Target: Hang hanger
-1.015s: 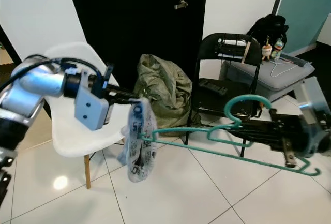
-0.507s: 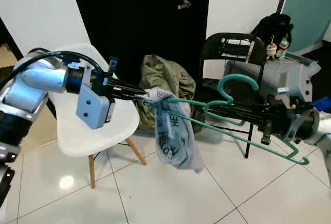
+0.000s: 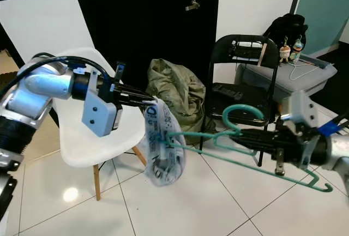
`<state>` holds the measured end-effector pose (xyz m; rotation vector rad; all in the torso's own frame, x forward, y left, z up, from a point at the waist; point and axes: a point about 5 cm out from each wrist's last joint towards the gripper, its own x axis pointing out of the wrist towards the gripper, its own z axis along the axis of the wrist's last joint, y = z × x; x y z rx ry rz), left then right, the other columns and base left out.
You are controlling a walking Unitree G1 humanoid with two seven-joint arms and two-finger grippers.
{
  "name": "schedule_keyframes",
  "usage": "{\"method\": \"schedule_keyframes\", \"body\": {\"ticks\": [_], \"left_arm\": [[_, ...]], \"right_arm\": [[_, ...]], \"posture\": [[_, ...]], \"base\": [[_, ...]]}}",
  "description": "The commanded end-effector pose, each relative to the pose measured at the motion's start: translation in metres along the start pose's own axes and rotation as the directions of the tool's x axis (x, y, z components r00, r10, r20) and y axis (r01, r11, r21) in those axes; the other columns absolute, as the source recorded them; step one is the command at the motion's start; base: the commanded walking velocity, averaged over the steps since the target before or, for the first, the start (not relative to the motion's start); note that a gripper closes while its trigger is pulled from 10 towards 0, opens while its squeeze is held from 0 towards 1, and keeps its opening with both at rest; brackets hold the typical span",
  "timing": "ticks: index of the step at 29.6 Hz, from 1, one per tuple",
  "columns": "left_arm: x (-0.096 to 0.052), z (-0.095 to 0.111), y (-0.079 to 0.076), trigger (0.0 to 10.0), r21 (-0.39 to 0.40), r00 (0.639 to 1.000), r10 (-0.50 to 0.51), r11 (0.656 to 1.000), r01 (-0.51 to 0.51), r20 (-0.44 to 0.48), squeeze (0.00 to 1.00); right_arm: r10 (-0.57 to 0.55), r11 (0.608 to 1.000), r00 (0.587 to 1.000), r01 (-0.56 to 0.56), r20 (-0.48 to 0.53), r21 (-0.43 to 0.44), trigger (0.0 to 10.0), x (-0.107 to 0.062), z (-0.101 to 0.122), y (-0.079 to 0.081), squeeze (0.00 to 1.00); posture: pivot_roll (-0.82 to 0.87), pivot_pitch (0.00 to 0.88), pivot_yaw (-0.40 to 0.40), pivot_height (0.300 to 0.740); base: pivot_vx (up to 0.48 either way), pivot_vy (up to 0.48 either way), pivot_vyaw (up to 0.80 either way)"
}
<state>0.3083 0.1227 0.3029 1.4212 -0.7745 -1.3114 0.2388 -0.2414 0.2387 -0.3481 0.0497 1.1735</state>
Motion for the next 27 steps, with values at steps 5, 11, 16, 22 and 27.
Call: {"method": "schedule_keyframes", "body": {"ticks": [5,11,16,22,27], "left_arm": [[0.004,0.005,0.003,10.0,0.018,1.0,-0.002,1.0,0.001,0.025,0.0],[0.008,0.008,0.001,10.0,0.012,0.999,-0.005,1.0,0.004,0.044,0.0],[0.009,0.008,0.0,10.0,0.009,0.999,-0.006,1.0,0.006,0.044,0.0],[0.01,0.008,0.0,10.0,0.003,0.999,-0.005,1.0,0.005,0.047,0.0],[0.012,0.007,-0.001,10.0,-0.002,0.999,-0.004,1.0,0.004,0.047,0.0]], "right_arm": [[-0.017,1.0,1.0,0.017,-0.004,-0.016,10.0,0.008,0.002,-0.001,0.0],[-0.078,0.995,0.996,0.08,0.032,-0.065,10.0,0.015,0.01,-0.007,0.0],[-0.098,0.992,0.994,0.101,0.043,-0.079,10.0,0.016,0.013,-0.009,0.0],[-0.125,0.987,0.99,0.13,0.059,-0.098,10.0,0.018,0.018,-0.011,0.0],[-0.128,0.986,0.99,0.133,0.054,-0.104,10.0,0.018,0.02,-0.011,0.0]], "posture": [[-0.05,0.0,0.068,0.74],[-0.04,0.0,0.068,0.74],[-0.05,0.0,0.071,0.74],[-0.05,0.0,0.073,0.74],[-0.05,0.0,0.075,0.74]], "base": [[0.0,0.0,0.0],[0.0,0.0,0.0],[0.0,0.0,0.0],[0.0,0.0,0.0],[0.0,0.0,0.0]]}}
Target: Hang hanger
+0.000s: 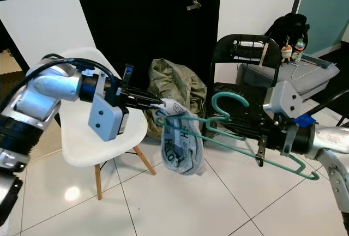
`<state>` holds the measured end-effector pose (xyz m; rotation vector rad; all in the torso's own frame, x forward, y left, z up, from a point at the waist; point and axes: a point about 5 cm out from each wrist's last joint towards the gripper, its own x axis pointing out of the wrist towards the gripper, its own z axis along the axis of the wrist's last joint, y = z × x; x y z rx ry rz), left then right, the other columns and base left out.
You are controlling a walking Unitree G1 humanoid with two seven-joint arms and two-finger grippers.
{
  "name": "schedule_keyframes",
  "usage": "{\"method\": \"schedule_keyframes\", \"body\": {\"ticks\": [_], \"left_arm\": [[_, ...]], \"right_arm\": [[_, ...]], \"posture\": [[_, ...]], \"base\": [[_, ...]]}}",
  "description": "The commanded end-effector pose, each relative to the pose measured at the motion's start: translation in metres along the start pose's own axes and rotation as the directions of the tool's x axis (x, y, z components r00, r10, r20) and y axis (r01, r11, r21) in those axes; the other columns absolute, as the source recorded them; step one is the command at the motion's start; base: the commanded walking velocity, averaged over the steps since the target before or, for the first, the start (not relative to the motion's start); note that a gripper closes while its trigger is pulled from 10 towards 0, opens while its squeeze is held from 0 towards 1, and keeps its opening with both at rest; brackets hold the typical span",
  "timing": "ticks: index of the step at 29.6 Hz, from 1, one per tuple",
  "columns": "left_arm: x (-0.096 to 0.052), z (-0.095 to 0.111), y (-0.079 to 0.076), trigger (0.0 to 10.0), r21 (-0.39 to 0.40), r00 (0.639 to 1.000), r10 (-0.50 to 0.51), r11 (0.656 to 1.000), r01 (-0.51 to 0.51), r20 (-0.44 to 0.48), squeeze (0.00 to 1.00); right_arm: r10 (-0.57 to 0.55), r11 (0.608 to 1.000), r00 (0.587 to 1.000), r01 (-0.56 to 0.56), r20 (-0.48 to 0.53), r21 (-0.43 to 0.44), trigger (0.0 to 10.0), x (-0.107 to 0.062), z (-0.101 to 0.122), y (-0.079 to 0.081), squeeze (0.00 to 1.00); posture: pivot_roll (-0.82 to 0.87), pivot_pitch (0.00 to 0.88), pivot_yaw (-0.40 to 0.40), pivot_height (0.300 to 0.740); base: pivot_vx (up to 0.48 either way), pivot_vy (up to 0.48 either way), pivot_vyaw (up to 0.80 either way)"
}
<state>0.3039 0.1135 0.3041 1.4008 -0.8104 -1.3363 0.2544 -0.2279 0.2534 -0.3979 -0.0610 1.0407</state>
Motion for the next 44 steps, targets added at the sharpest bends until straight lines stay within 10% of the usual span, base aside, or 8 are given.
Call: {"method": "schedule_keyframes", "body": {"ticks": [1,4,13,36,44], "left_arm": [[0.005,0.0,-0.004,10.0,-0.01,1.0,-0.011,1.0,0.011,0.008,0.0],[0.005,-0.003,-0.003,10.0,-0.006,1.0,-0.003,1.0,0.003,-0.014,0.0],[0.005,-0.004,-0.005,10.0,-0.015,1.0,-0.006,1.0,0.005,-0.016,0.0],[0.009,-0.003,-0.006,10.0,-0.019,1.0,-0.004,1.0,0.004,-0.005,0.0],[0.019,-0.002,0.0,10.0,-0.04,0.997,0.076,0.996,-0.076,-0.008,0.0]], "right_arm": [[0.014,1.0,1.0,-0.014,0.008,-0.02,10.0,0.003,0.004,0.002,0.0],[0.028,0.999,0.989,-0.03,-0.148,-0.012,10.0,-0.01,-0.011,0.004,0.0],[0.079,0.997,0.975,-0.08,-0.209,0.002,10.0,-0.024,-0.009,0.009,0.0],[-0.016,0.997,0.998,0.011,-0.067,-0.082,10.0,-0.027,0.015,-0.002,0.0],[0.023,0.999,1.0,-0.024,-0.019,-0.032,10.0,-0.003,0.007,0.007,0.0]], "posture": [[-0.05,0.0,0.075,0.74],[-0.05,0.0,0.08,0.74],[-0.05,0.0,0.081,0.74],[-0.06,0.0,0.09,0.74],[-0.06,0.0,0.089,0.74]], "base": [[0.0,0.0,0.0],[0.0,0.0,0.0],[0.0,0.0,0.0],[0.0,0.0,0.0],[0.0,0.0,0.0]]}}
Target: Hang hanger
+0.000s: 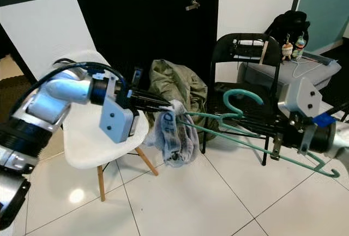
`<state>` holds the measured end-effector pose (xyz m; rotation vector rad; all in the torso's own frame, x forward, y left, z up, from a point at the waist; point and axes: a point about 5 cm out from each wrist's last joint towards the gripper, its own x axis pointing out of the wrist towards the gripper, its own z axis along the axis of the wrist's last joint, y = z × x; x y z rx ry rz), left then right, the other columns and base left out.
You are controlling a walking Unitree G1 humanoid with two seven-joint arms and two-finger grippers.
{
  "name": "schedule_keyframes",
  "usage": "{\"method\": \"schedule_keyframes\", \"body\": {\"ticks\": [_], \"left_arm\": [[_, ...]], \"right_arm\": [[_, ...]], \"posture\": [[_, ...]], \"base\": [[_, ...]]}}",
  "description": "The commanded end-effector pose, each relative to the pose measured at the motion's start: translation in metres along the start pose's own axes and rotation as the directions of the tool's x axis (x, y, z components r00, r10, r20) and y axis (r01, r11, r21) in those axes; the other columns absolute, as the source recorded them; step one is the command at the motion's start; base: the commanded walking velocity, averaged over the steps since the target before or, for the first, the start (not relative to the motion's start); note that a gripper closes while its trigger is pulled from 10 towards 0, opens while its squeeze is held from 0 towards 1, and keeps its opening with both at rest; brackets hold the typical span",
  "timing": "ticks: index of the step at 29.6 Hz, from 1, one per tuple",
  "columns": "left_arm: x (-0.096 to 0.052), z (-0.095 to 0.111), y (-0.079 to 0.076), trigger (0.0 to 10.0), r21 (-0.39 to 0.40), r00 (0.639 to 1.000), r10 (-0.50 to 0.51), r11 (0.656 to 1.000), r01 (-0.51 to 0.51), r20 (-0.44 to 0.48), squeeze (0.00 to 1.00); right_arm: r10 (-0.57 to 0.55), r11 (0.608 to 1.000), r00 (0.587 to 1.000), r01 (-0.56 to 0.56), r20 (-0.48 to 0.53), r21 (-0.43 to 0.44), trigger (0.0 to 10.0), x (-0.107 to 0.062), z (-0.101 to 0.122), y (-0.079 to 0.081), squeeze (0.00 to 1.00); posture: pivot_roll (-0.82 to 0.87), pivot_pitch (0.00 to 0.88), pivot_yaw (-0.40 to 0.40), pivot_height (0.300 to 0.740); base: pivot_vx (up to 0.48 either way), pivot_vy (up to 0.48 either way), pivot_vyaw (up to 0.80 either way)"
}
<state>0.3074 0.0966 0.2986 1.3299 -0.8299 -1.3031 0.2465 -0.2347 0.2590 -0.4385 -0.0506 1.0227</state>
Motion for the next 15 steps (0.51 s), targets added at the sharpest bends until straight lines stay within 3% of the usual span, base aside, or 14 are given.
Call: {"method": "schedule_keyframes", "body": {"ticks": [1,3,12,14,15], "left_arm": [[0.002,-0.004,0.003,10.0,-0.003,0.999,0.036,0.999,-0.036,-0.033,0.0],[0.003,-0.008,0.009,10.0,0.0,0.994,0.082,0.997,-0.082,-0.076,0.0],[0.002,-0.013,0.014,10.0,0.008,0.985,0.122,0.993,-0.122,-0.126,0.0],[0.001,-0.016,0.017,10.0,0.008,0.978,0.141,0.99,-0.141,-0.154,0.0],[0.002,-0.016,0.016,10.0,-0.002,0.976,0.144,0.989,-0.146,-0.164,0.0]], "right_arm": [[0.051,0.999,0.998,-0.051,0.021,0.007,10.0,0.013,0.001,0.009,0.0],[0.072,0.997,0.997,-0.073,0.042,0.024,10.0,0.02,0.001,0.015,0.0],[0.08,0.996,0.996,-0.081,0.05,0.031,10.0,0.024,0.0,0.017,0.0],[0.064,0.997,0.997,-0.066,0.049,0.039,10.0,0.028,-0.002,0.017,0.0],[0.002,0.999,0.999,-0.005,0.048,0.05,10.0,0.032,-0.005,0.012,0.0]], "posture": [[-0.05,0.0,0.09,0.74],[-0.05,0.0,0.09,0.74],[-0.05,0.0,0.091,0.74],[-0.05,0.0,0.092,0.74],[-0.05,0.0,0.095,0.74]], "base": [[0.0,0.0,0.0],[0.0,0.0,0.0],[0.0,0.0,0.0],[0.0,0.0,0.0],[0.0,0.0,0.0]]}}
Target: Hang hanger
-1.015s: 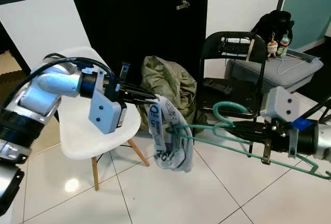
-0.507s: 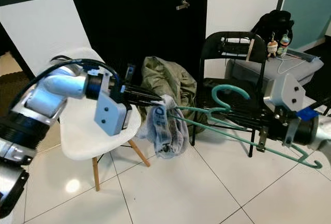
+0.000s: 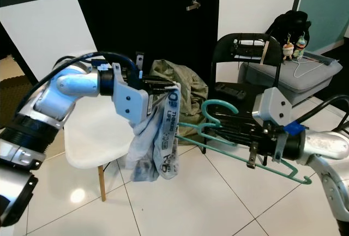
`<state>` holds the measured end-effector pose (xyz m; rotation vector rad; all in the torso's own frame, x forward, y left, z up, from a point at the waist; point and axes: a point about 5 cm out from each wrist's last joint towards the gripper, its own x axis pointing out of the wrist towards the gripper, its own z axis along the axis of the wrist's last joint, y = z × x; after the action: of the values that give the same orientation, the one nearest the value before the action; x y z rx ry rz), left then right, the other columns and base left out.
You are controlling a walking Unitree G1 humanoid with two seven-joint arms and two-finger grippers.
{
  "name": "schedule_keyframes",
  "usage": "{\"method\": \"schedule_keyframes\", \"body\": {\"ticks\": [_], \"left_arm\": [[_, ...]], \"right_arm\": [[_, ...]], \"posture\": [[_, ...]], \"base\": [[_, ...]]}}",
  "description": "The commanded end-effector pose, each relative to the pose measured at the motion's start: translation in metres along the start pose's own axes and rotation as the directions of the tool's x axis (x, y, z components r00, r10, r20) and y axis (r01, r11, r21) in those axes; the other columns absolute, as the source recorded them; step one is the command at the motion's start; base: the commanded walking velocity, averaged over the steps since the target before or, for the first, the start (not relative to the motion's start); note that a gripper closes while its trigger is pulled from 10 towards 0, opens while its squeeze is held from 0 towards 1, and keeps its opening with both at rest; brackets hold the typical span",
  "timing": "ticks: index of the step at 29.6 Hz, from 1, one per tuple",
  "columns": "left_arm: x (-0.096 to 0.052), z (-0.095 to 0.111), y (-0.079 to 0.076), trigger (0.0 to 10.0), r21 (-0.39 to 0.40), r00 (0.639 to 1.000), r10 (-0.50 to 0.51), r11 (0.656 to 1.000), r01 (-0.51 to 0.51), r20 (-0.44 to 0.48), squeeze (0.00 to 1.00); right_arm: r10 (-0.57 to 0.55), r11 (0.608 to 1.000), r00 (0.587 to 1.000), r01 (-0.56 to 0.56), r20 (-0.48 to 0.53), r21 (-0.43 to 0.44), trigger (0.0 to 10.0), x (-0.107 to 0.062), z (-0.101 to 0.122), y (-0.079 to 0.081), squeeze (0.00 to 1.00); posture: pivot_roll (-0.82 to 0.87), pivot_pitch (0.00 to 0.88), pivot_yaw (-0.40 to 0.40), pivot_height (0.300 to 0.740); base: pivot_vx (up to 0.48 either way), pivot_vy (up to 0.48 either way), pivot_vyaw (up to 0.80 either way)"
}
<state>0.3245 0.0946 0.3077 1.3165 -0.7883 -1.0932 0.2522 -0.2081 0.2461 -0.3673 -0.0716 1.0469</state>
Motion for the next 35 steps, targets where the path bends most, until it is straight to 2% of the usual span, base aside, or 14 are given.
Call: {"method": "schedule_keyframes", "body": {"ticks": [1,3,4,8,14,15,17,18,20,21,24,26,29,35], "left_arm": [[0.001,-0.001,0.0,10.0,-0.007,1.0,-0.005,1.0,0.004,-0.019,0.0],[0.002,0.0,-0.003,10.0,-0.016,1.0,-0.02,1.0,0.02,-0.016,0.0],[0.002,0.003,-0.013,10.0,-0.04,0.997,-0.077,0.996,0.077,0.005,0.0],[0.002,0.007,-0.023,10.0,-0.037,0.991,-0.134,0.99,0.135,0.017,0.0],[0.007,0.014,-0.034,10.0,-0.002,0.982,-0.179,0.984,0.179,0.054,0.0],[0.01,0.014,-0.03,10.0,0.018,0.987,-0.153,0.988,0.152,0.047,0.0],[0.01,0.014,-0.03,10.0,0.018,0.987,-0.153,0.988,0.152,0.047,0.0],[0.012,0.012,-0.023,10.0,0.04,0.994,-0.108,0.994,0.107,0.025,0.0],[0.012,0.012,-0.023,10.0,0.04,0.994,-0.108,0.994,0.107,0.025,0.0],[0.013,0.004,-0.005,10.0,0.116,0.999,-0.012,0.993,0.018,-0.053,0.0],[0.009,-0.002,0.009,10.0,0.175,0.993,0.043,0.984,-0.023,-0.112,0.0],[0.009,-0.002,0.009,10.0,0.175,0.993,0.043,0.984,-0.023,-0.112,0.0],[-0.002,-0.01,0.016,10.0,0.227,0.984,0.035,0.974,0.007,-0.177,0.0],[-0.014,-0.011,0.014,10.0,0.213,0.986,-0.033,0.975,0.067,-0.163,0.0]], "right_arm": [[-0.08,0.997,0.997,0.08,0.003,0.011,10.0,0.009,-0.003,-0.006,0.0],[-0.127,0.992,0.992,0.127,0.009,0.018,10.0,0.011,-0.005,-0.01,0.0],[-0.233,0.972,0.971,0.231,0.061,0.04,10.0,0.014,-0.003,-0.019,0.0],[-0.33,0.943,0.936,0.32,0.125,0.088,10.0,0.014,0.001,-0.027,0.0],[-0.267,0.959,0.949,0.245,0.17,0.14,10.0,0.023,-0.001,-0.015,0.0],[-0.207,0.972,0.967,0.187,0.15,0.139,10.0,0.029,-0.006,-0.006,0.0],[-0.207,0.972,0.967,0.187,0.15,0.139,10.0,0.029,-0.006,-0.006,0.0],[-0.134,0.983,0.983,0.116,0.122,0.143,10.0,0.035,-0.012,0.005,0.0],[-0.134,0.983,0.983,0.116,0.122,0.143,10.0,0.035,-0.012,0.005,0.0],[-0.003,0.989,0.998,-0.006,0.057,0.148,10.0,0.045,-0.025,0.025,0.0],[0.055,0.986,0.998,-0.055,0.005,0.156,10.0,0.046,-0.033,0.034,0.0],[0.055,0.986,0.998,-0.055,0.005,0.156,10.0,0.046,-0.033,0.034,0.0],[0.056,0.987,0.997,-0.047,-0.054,0.153,10.0,0.036,-0.04,0.034,0.0],[0.035,0.989,0.997,-0.025,-0.067,0.144,10.0,0.021,-0.039,0.027,0.0]], "posture": [[-0.06,0.0,0.097,0.74],[-0.06,0.0,0.097,0.74],[-0.06,0.0,0.102,0.74],[-0.06,0.0,0.103,0.74],[-0.06,0.0,0.102,0.74],[-0.06,0.0,0.1,0.74],[-0.06,0.0,0.1,0.74],[-0.06,0.0,0.1,0.74],[-0.06,0.0,0.1,0.74],[-0.06,0.0,0.098,0.74],[-0.06,0.0,0.098,0.74],[-0.06,0.0,0.098,0.74],[-0.06,0.0,0.098,0.74],[-0.06,0.0,0.1,0.74]], "base": [[0.0,0.0,0.0],[0.0,0.0,0.0],[0.0,0.0,0.0],[0.0,0.0,0.0],[0.0,0.0,0.0],[0.0,0.0,0.0],[0.0,0.0,0.0],[0.0,0.0,0.0],[0.0,0.0,0.0],[0.0,0.0,0.0],[0.0,0.0,0.0],[0.0,0.0,0.0],[0.0,0.0,0.0],[0.0,0.0,0.0]]}}
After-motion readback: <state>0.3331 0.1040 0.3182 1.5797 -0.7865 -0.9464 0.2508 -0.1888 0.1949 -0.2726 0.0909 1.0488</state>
